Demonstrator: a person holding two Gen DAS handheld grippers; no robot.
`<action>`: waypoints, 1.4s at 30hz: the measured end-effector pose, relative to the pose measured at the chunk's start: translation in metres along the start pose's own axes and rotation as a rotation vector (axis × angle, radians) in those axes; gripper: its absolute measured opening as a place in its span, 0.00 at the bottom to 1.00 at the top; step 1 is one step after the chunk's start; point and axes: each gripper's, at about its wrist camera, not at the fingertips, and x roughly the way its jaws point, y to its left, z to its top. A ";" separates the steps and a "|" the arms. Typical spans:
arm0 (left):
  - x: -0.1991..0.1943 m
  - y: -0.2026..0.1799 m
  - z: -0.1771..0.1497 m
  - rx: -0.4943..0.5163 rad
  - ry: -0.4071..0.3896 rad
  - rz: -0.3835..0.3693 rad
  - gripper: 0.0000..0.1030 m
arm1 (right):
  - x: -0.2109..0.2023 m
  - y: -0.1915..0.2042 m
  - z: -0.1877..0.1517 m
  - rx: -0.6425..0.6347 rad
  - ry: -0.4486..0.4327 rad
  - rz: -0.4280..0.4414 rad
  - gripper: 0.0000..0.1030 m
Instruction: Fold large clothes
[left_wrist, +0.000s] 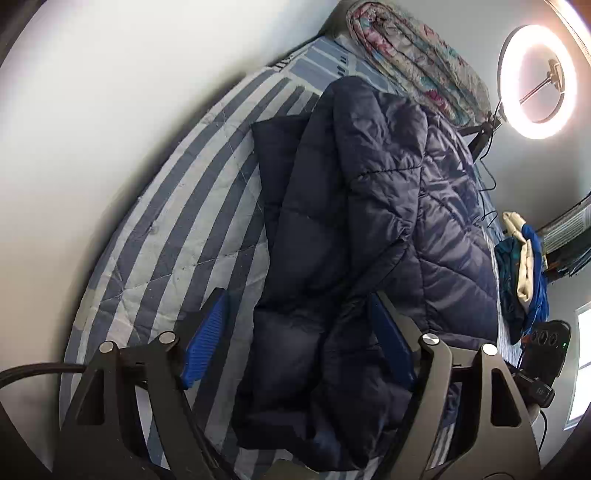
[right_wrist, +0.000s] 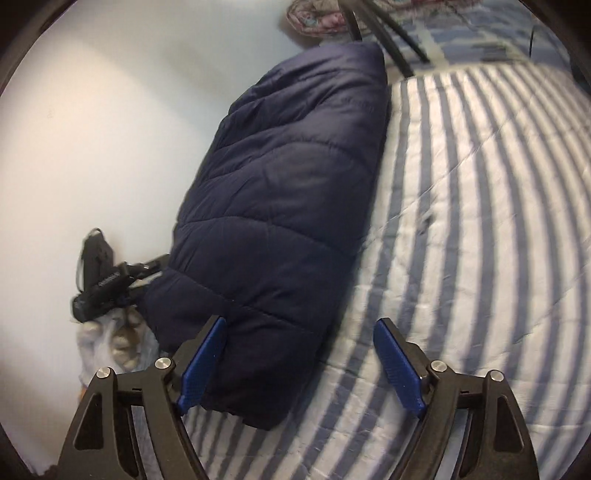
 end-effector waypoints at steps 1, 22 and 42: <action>0.002 0.001 -0.001 0.004 0.002 0.001 0.78 | 0.002 0.000 0.000 0.003 -0.004 0.016 0.83; -0.015 -0.047 -0.065 0.068 0.078 -0.020 0.30 | -0.040 0.060 -0.020 -0.097 0.095 -0.113 0.17; -0.048 -0.146 -0.233 0.199 0.175 -0.086 0.30 | -0.163 0.039 -0.141 -0.092 0.132 -0.337 0.24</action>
